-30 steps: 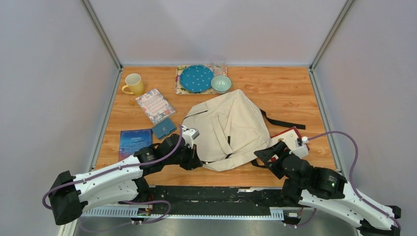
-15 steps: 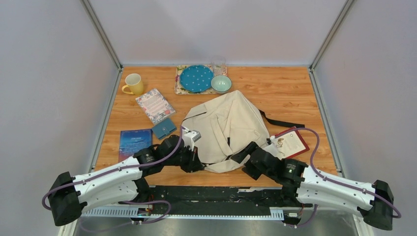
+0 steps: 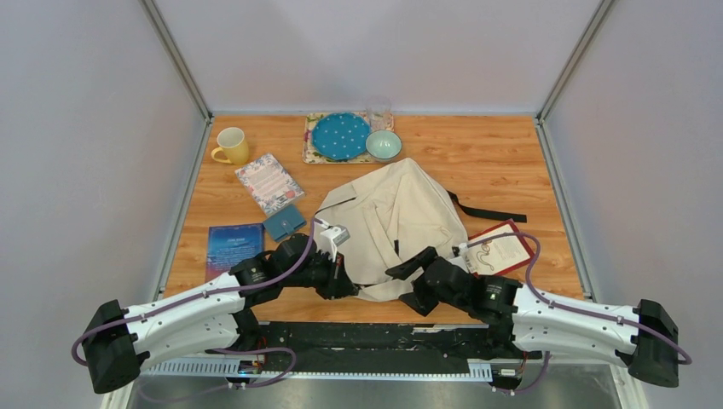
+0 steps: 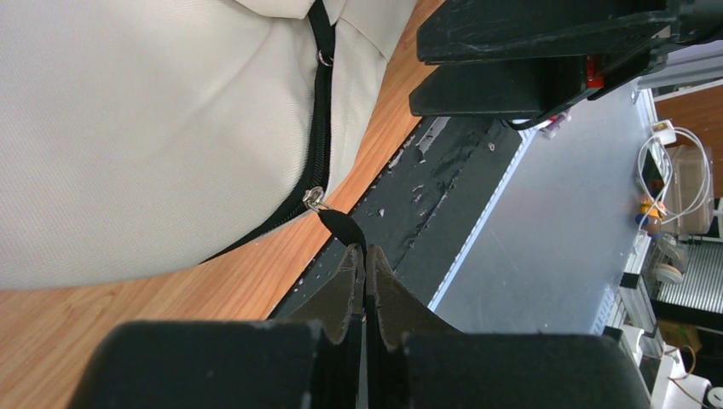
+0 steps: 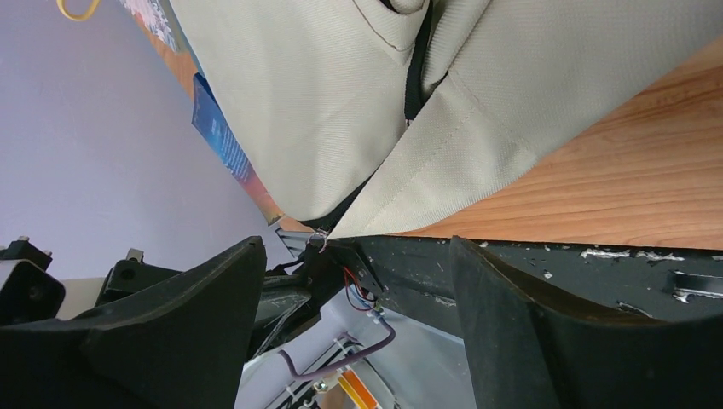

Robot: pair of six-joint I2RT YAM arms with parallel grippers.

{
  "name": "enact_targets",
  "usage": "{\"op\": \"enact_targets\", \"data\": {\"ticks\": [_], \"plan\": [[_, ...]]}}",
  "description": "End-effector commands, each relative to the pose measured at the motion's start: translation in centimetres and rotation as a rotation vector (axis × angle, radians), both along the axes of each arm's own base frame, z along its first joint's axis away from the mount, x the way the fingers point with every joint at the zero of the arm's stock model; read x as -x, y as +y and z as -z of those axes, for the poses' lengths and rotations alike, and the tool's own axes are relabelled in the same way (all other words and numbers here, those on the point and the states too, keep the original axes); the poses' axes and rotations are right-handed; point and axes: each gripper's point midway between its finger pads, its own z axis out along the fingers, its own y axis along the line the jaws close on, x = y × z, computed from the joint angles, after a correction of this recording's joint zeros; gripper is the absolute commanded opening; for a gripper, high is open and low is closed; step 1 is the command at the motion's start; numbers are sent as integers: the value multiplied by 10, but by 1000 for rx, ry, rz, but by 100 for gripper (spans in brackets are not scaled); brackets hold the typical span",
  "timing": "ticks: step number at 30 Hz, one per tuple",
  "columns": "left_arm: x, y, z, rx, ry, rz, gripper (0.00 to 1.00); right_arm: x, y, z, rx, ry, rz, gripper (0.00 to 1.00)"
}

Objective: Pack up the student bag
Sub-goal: Unzip the student bag at the center of the board.

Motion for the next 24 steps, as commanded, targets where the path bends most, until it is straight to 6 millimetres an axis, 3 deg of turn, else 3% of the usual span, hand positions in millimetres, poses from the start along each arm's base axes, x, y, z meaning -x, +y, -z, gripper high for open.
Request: {"op": "enact_targets", "data": {"ticks": [1, 9, 14, 16, 24], "plan": [[3, -13, -24, 95, -20, 40, 0, -1, 8, -5, -60, 41, 38, 81], [0, -10, -23, 86, -30, 23, 0, 2, 9, 9, -83, 79, 45, 79], [0, -3, -8, 29, -12, 3, 0, -2, 3, 13, -76, 60, 75, 77], [-2, -1, -3, 12, -13, -14, 0, -5, 1, 11, -81, 44, 87, 77], [-5, -3, -15, 50, -34, -26, 0, -4, -6, 0, -53, 31, 80, 76]]}}
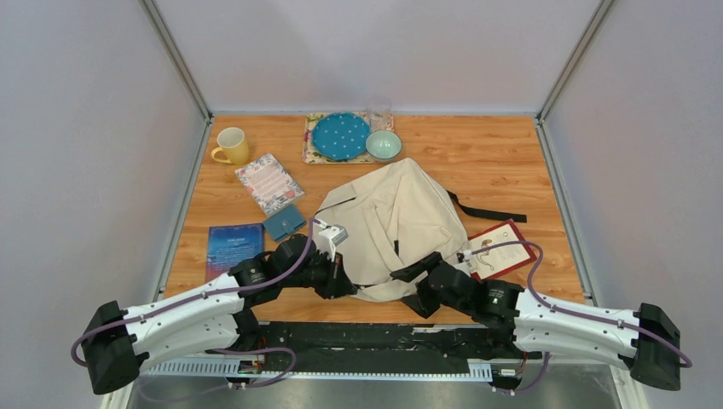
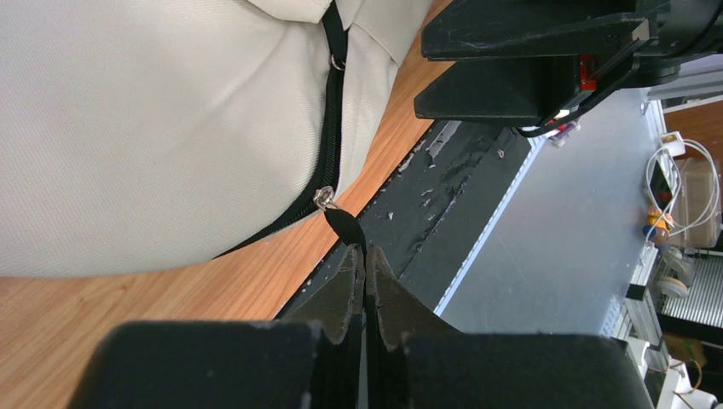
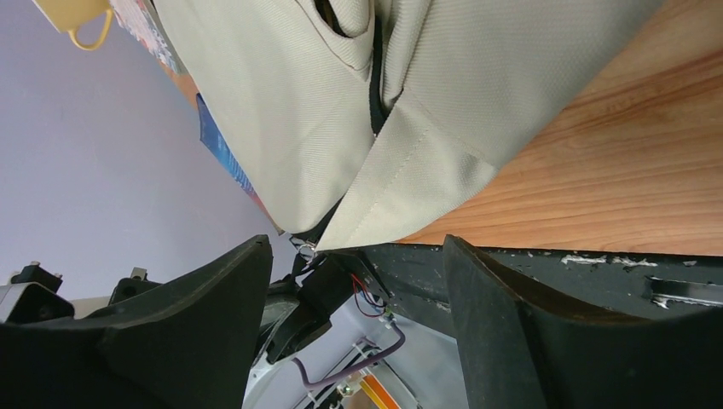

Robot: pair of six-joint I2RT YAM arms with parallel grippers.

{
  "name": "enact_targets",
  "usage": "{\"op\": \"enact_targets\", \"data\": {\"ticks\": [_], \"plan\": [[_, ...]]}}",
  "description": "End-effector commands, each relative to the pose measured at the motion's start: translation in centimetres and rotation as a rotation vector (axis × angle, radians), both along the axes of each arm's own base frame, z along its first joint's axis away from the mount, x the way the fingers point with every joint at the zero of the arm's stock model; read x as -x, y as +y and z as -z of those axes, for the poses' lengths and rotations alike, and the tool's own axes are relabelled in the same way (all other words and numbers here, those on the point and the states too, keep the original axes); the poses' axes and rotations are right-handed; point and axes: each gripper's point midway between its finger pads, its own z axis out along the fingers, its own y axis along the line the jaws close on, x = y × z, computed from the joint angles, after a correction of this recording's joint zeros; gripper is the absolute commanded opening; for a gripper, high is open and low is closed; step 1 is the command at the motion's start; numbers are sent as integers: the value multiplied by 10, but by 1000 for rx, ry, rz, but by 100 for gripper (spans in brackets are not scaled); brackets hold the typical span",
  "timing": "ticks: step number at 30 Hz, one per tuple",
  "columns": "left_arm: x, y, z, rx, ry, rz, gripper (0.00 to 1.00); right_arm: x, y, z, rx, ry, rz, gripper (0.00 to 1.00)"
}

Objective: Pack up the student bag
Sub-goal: Unzip the student bag at the center of the board.

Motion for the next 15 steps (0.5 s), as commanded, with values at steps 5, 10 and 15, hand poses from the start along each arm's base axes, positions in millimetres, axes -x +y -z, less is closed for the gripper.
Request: {"op": "enact_targets", "data": {"ticks": [5, 10, 15], "plan": [[-2, -3, -19, 50, -51, 13, 0, -3, 5, -12, -28, -17, 8, 76], [-2, 1, -18, 36, -51, -5, 0, 2, 5, -10, -19, -23, -30, 76], [-9, 8, -12, 40, -61, -72, 0, 5, -1, -8, -51, -28, -30, 76]]}}
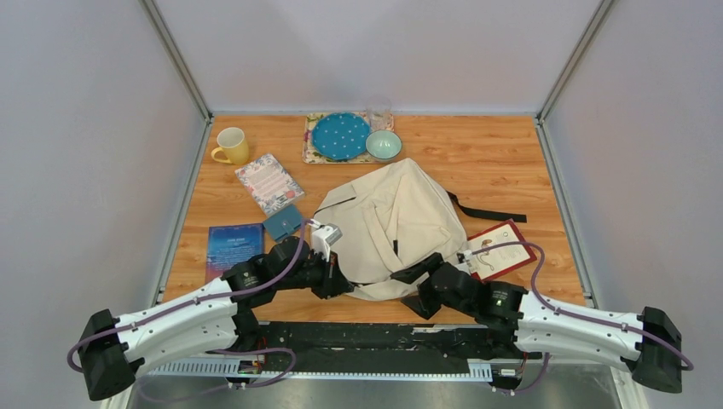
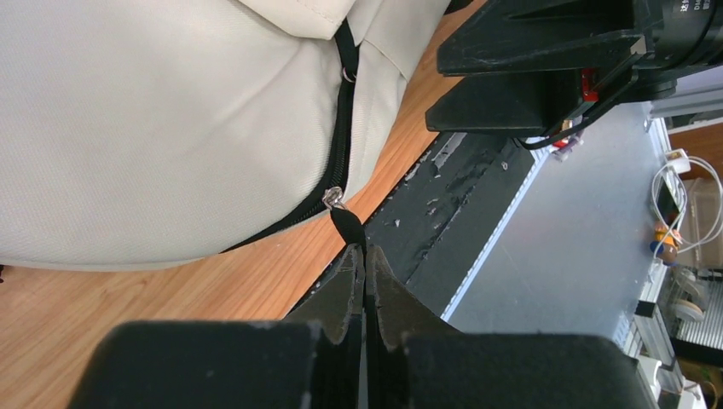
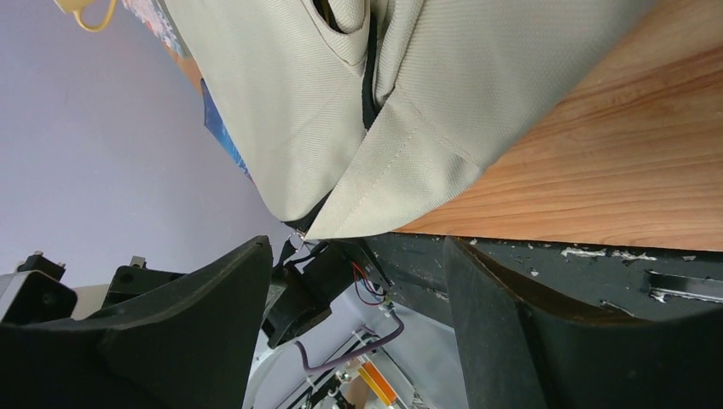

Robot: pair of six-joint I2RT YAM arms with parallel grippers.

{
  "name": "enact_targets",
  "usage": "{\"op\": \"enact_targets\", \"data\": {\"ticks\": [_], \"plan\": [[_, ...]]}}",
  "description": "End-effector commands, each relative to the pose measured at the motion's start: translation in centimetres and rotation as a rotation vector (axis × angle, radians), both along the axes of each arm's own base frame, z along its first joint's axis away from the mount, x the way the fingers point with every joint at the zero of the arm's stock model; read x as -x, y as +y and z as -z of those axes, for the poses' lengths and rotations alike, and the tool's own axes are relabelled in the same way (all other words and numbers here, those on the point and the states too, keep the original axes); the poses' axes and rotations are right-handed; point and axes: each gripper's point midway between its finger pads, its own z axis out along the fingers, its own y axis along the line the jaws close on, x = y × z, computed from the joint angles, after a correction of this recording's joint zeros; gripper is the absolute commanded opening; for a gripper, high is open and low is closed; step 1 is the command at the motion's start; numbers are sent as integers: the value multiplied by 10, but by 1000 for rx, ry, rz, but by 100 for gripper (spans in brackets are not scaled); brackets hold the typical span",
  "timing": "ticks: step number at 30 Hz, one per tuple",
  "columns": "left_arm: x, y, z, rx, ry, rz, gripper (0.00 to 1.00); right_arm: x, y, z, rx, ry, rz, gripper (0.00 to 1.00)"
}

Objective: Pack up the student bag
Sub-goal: Unzip the student bag at the center of the board.

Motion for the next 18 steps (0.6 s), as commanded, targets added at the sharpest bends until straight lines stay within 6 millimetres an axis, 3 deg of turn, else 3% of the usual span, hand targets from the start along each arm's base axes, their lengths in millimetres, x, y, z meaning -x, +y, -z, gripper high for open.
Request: {"op": "enact_targets", "data": {"ticks": [1, 3, 4, 10, 15, 18], "plan": [[-5, 1, -7, 27, -20, -43, 0, 3, -6, 0, -25, -16, -2, 76], [-6, 1, -5, 18, -12, -48, 0, 2, -14, -3, -40, -18, 23, 76], [-7, 1, -4, 15, -10, -53, 0, 4, -23, 5, -14, -3, 38, 75], [-12, -1, -4, 34, -21, -76, 0, 1, -40, -7, -34, -48, 72, 73], [-9, -5, -6, 62, -24, -54, 0, 4, -28, -22, -31, -57, 20, 73], [-6, -9, -6, 70, -18, -25, 0, 8, -15, -17, -9, -16, -16, 74]]}}
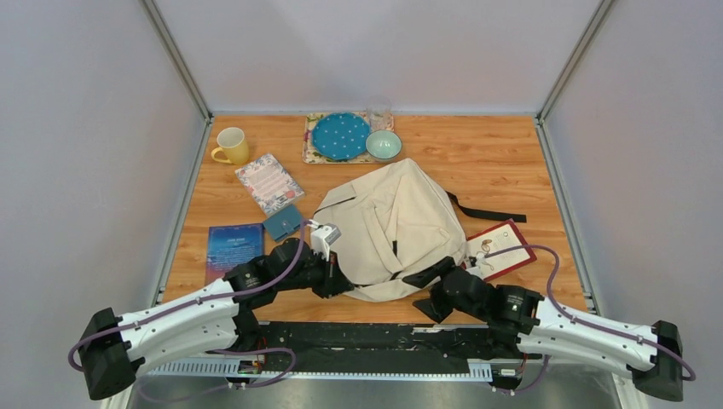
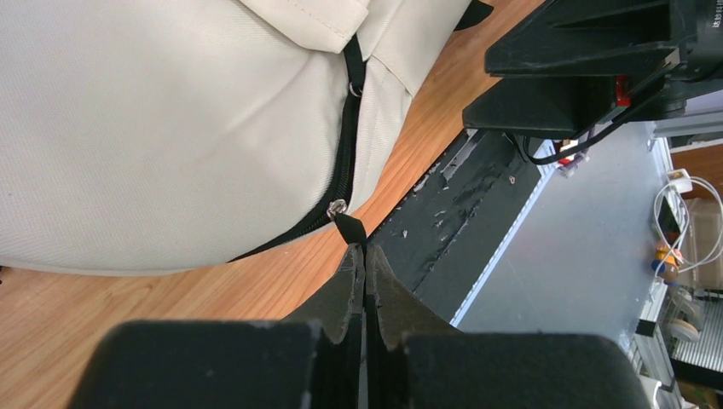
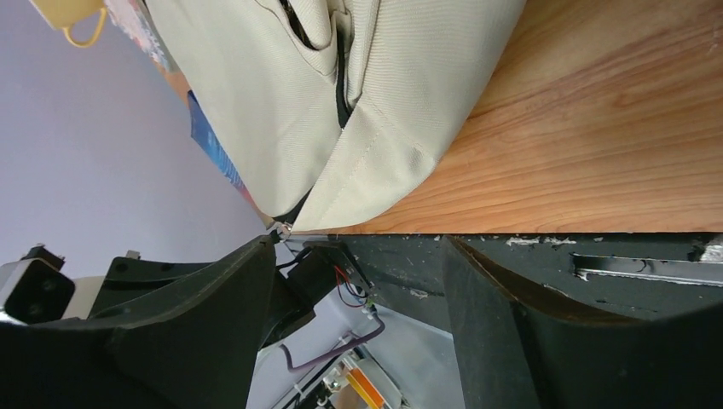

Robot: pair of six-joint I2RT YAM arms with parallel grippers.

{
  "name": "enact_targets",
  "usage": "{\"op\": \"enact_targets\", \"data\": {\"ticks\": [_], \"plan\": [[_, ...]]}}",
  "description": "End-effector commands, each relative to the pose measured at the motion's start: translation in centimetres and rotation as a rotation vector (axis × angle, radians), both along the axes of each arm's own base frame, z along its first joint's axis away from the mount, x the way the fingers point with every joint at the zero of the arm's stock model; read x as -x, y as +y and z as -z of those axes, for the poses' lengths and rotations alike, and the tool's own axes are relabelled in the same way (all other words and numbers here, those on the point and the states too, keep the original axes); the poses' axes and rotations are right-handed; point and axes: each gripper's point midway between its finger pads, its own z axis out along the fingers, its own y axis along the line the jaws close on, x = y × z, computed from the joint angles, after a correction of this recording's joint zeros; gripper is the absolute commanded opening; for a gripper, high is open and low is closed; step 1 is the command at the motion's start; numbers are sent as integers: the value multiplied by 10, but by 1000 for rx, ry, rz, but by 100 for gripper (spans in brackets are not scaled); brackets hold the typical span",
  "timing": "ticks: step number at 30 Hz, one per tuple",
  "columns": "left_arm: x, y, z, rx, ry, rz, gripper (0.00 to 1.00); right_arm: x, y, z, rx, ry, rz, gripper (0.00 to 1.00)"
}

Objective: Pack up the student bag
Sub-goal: Unzip the student bag at the center of the board.

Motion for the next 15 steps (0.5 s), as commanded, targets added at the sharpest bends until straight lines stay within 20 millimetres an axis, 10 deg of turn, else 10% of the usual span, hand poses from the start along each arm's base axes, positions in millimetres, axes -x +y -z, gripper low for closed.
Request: {"op": "enact_targets", "data": {"ticks": [1, 15], "plan": [[1, -13, -12, 63, -13, 39, 0, -1, 26, -18, -32, 8, -43, 74], [13, -23, -25, 109, 6, 129, 0, -14, 79, -17, -87, 84, -23, 75]]}}
